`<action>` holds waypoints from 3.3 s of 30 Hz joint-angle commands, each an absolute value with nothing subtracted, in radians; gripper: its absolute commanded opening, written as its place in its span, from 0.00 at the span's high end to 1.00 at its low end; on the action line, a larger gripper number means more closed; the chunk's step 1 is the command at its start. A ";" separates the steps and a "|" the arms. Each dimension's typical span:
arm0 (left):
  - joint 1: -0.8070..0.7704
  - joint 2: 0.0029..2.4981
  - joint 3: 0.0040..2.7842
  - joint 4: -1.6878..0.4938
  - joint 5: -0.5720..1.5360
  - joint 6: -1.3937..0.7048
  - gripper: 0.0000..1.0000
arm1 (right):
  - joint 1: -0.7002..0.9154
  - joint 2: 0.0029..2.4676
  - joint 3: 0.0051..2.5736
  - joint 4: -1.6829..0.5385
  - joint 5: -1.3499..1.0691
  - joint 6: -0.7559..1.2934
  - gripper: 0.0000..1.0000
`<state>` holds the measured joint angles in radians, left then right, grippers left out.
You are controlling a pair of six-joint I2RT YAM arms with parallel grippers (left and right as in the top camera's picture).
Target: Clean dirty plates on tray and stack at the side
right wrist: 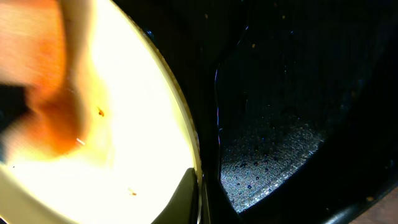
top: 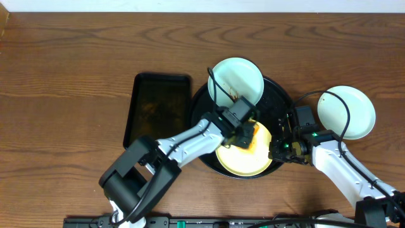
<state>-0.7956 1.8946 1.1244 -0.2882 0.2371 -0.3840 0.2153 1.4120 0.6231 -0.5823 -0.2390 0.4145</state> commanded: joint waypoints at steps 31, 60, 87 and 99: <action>-0.962 1.927 1.124 -0.438 0.381 -0.334 0.92 | 0.211 1.422 0.601 -0.595 -0.241 0.414 0.99; -0.757 1.927 1.124 -0.244 0.163 -0.323 0.92 | 0.211 1.422 0.601 -0.597 -0.241 0.414 0.99; -0.671 1.700 1.126 -0.658 0.381 -0.377 0.93 | 0.211 1.423 0.601 -0.540 -0.233 0.414 0.75; -0.511 1.573 1.126 -0.739 0.273 -0.367 0.92 | 0.211 1.426 0.585 -0.520 -0.233 0.414 0.89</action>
<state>-0.5560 1.5944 1.1328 -0.7242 0.2985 -0.3851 0.2157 1.4147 0.6025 -0.5304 -0.2356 0.4133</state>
